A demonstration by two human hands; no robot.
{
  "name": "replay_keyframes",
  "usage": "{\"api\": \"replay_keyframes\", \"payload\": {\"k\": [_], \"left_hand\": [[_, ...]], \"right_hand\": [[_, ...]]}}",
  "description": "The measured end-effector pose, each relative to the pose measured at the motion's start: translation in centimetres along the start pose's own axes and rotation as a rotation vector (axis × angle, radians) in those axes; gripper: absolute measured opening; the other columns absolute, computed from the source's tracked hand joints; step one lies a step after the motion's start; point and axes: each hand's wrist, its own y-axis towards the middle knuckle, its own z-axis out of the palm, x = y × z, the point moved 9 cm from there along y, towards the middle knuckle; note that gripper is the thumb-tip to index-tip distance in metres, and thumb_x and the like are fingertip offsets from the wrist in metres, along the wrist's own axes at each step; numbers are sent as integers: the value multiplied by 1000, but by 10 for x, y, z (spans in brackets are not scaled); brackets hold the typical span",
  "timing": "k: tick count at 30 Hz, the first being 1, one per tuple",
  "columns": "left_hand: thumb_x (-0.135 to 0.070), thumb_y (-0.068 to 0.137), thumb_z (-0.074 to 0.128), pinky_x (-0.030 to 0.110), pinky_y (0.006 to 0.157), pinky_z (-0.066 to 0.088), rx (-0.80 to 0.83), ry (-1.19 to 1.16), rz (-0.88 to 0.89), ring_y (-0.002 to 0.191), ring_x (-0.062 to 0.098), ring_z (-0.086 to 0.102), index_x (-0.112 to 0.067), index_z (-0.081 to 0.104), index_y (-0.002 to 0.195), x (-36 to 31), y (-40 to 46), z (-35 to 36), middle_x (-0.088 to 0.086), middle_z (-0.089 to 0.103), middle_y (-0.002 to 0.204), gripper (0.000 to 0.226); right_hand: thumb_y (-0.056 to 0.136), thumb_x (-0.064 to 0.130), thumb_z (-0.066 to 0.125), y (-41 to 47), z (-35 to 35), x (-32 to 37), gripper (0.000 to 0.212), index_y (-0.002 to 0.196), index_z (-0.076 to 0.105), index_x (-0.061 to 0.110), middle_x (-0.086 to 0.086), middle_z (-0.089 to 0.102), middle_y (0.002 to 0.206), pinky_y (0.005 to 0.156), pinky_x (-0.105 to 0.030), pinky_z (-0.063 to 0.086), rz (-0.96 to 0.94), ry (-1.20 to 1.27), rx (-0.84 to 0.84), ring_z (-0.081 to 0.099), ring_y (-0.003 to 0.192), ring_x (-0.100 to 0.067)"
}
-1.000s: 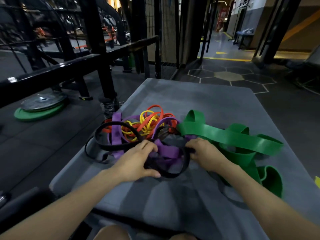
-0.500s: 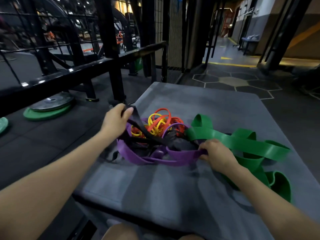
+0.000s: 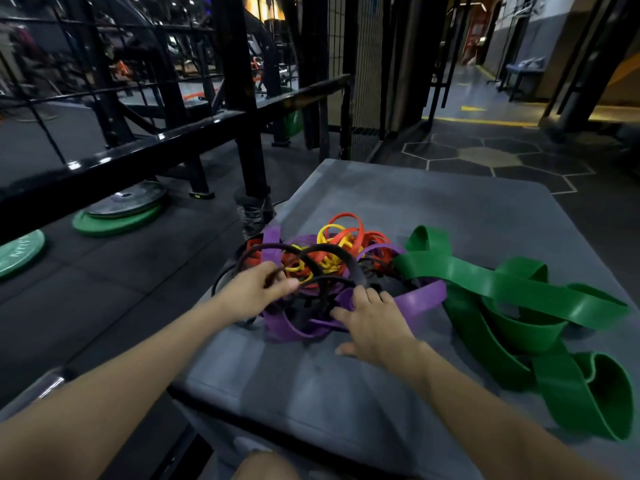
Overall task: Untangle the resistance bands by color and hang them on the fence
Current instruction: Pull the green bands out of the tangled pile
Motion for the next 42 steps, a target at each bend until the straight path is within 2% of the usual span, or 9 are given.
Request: {"api": "replay_keyframes", "payload": {"k": [4, 7, 11, 14, 19, 24, 30, 34, 42], "left_hand": [[-94, 45, 42, 37, 88, 47, 79, 263, 82, 98, 15, 57, -22, 48, 105, 1, -12, 8, -8, 53, 99, 94], [-65, 72, 60, 40, 90, 45, -28, 422, 64, 114, 27, 53, -19, 41, 125, -6, -5, -6, 2, 48, 121, 73], [-41, 83, 64, 33, 73, 41, -65, 371, 79, 100, 32, 57, -16, 48, 97, -19, 8, -20, 7, 55, 95, 32], [-35, 85, 63, 38, 86, 44, -142, 373, 110, 103, 30, 57, -18, 55, 111, -32, 15, -40, 10, 59, 104, 32], [-33, 89, 58, 31, 69, 34, -267, 385, 15, 95, 31, 58, -18, 53, 88, -18, 25, -71, 7, 58, 91, 16], [-24, 90, 52, 34, 78, 39, -307, 486, -21, 102, 31, 59, -19, 57, 100, -21, 25, -61, 7, 66, 106, 12], [-22, 83, 64, 34, 84, 49, -195, 266, -83, 95, 27, 60, -20, 58, 108, 11, 21, -52, 6, 59, 104, 26], [-30, 82, 69, 31, 88, 45, -150, 185, -32, 89, 21, 54, -14, 57, 109, 13, 19, -40, 3, 46, 98, 34], [-23, 97, 40, 36, 82, 44, -531, 121, -14, 92, 23, 53, -15, 60, 96, -3, 26, -85, -3, 47, 95, 21]], "right_hand": [[95, 26, 43, 10, -7, 3, 28, 120, 54, 21, -12, 43, 124, 95, -39, 33, 26, 70, -60, 44, 115, -32], [93, 28, 48, 9, -22, -9, 26, 113, 61, 18, -8, 52, 118, 90, -37, 34, -37, 223, -131, 53, 110, -28], [79, 28, 53, -3, -66, -26, 28, 91, 71, 10, -9, 65, 101, 85, -40, 37, -111, 462, -362, 62, 96, -27], [76, 20, 61, -9, -83, -41, 16, 83, 68, 7, -8, 64, 89, 78, -38, 45, -136, 611, -444, 61, 85, -27], [77, 12, 59, -23, -105, -79, 18, 89, 65, 0, 13, 51, 82, 79, -2, 32, -32, 827, -604, 45, 82, 0], [76, 3, 68, -18, -79, -75, 12, 88, 66, 3, 2, 53, 89, 81, -23, 39, -38, 725, -455, 53, 86, -17], [71, 4, 71, -19, -38, -62, 17, 84, 72, 14, 15, 51, 86, 87, -30, 48, -92, 628, -142, 61, 92, -18], [74, -1, 68, -15, -49, -57, 13, 80, 73, 10, 10, 52, 87, 77, -5, 41, -98, 677, -161, 58, 85, -11], [87, 7, 58, 23, -85, -73, 10, 92, 66, 5, -6, 63, 94, 81, -24, 40, 5, 665, -345, 58, 94, -23]]}}
